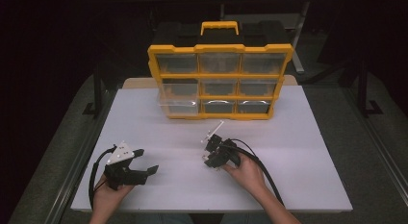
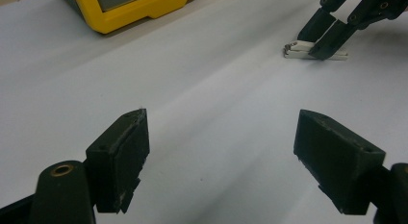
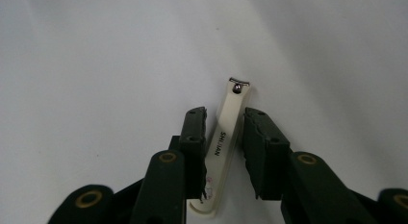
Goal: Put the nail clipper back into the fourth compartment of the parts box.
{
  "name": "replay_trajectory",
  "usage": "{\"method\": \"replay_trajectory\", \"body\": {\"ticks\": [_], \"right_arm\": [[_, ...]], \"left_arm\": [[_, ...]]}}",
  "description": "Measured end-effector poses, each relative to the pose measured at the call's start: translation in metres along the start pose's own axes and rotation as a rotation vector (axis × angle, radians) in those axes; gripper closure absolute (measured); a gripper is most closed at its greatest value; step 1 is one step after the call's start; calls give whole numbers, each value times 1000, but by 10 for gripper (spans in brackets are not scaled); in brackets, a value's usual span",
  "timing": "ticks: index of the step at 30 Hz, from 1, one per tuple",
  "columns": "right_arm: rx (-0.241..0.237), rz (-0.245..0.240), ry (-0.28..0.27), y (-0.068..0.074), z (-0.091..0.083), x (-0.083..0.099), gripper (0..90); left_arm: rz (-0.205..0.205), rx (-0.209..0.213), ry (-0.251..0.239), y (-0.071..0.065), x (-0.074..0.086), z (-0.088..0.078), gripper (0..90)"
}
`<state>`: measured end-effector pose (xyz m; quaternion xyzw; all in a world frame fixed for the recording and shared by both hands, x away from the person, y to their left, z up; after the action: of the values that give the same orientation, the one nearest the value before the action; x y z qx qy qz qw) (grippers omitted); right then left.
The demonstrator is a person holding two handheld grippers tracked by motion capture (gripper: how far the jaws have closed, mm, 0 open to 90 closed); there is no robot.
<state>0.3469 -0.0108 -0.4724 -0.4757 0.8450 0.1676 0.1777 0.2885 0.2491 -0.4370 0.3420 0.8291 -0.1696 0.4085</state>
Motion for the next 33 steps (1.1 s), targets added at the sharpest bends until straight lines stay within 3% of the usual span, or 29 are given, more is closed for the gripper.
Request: {"method": "replay_trajectory", "body": {"ticks": [8, 12, 18, 24, 33], "right_arm": [[0, 37, -10, -2, 0, 1, 749], [-8, 27, -8, -3, 0, 1, 755], [-59, 12, -18, -7, -3, 1, 757], [-123, -21, -84, -10, -19, -3, 757], [-178, -34, -116, -16, -35, -6, 758]], "left_arm": [[2, 0, 0, 0, 0, 0, 199], [-4, -1, -5, 0, 0, 0, 200], [-4, 3, -3, -1, 0, 0, 201], [2, 2, -2, 0, 0, 0, 201], [-3, 3, -7, -1, 0, 0, 202]]}}
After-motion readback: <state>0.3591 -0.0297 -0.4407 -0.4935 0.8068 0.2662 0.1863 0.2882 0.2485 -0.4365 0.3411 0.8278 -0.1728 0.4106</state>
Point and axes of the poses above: each handheld gripper's, and its own axes: z roughly forward along the jaws, x roughly out of its underside, y roughly to its left, the point moved 5 cm from there along z, roughly forward along the jaws, and after that the axes turned 1 degree about y, right-handed, at the moved point
